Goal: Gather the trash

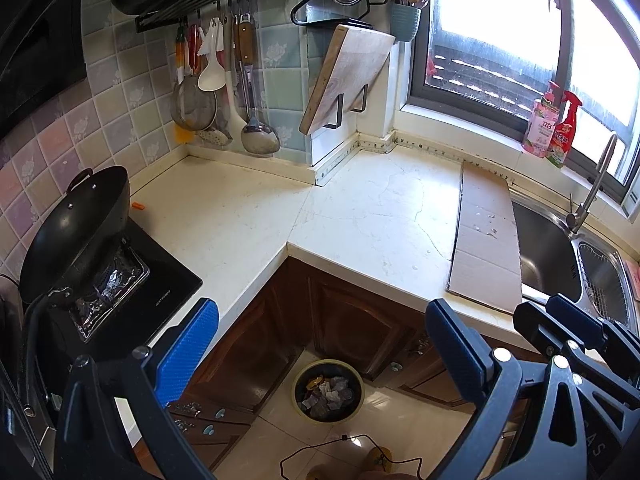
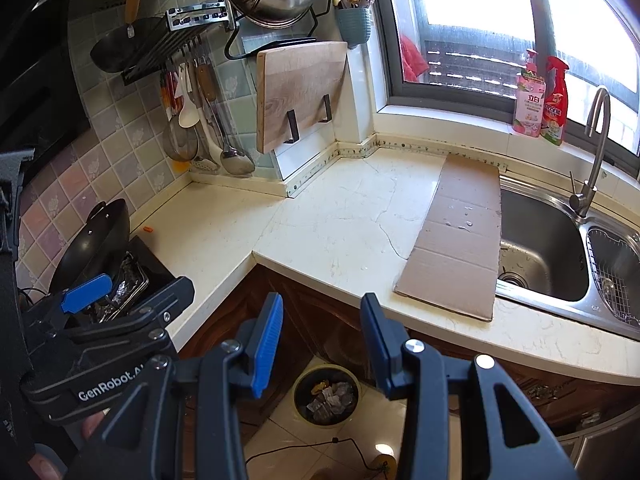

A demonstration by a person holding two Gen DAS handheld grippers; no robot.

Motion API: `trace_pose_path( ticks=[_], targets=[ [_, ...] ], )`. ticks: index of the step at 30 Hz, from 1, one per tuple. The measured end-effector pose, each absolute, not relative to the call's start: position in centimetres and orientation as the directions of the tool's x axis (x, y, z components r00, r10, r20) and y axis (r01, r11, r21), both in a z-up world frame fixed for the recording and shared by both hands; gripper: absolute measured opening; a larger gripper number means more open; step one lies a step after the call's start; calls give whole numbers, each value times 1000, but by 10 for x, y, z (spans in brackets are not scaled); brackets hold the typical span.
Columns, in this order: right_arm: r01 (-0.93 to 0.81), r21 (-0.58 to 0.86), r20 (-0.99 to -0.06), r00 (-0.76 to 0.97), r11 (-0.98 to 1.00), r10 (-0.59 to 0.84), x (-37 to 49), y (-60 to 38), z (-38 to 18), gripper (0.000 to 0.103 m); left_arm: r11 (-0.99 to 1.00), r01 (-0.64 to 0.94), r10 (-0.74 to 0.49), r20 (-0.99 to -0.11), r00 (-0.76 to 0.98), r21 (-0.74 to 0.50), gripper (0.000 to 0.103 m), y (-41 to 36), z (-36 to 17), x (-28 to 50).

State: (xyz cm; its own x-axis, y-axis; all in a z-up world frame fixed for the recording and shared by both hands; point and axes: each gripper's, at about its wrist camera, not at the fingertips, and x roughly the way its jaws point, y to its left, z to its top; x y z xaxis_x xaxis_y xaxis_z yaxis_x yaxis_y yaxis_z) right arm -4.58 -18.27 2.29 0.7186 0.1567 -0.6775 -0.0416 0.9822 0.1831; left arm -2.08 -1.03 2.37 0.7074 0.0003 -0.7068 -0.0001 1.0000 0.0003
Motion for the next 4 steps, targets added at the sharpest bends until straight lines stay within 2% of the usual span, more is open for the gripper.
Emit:
trace_pose_path(
  ticks=[4],
  targets=[
    [-45,187,-681,714,981,163,-44,-181,22,41,1000,-2,2,-710,704,2,102,-8,23,-19]
  ],
)
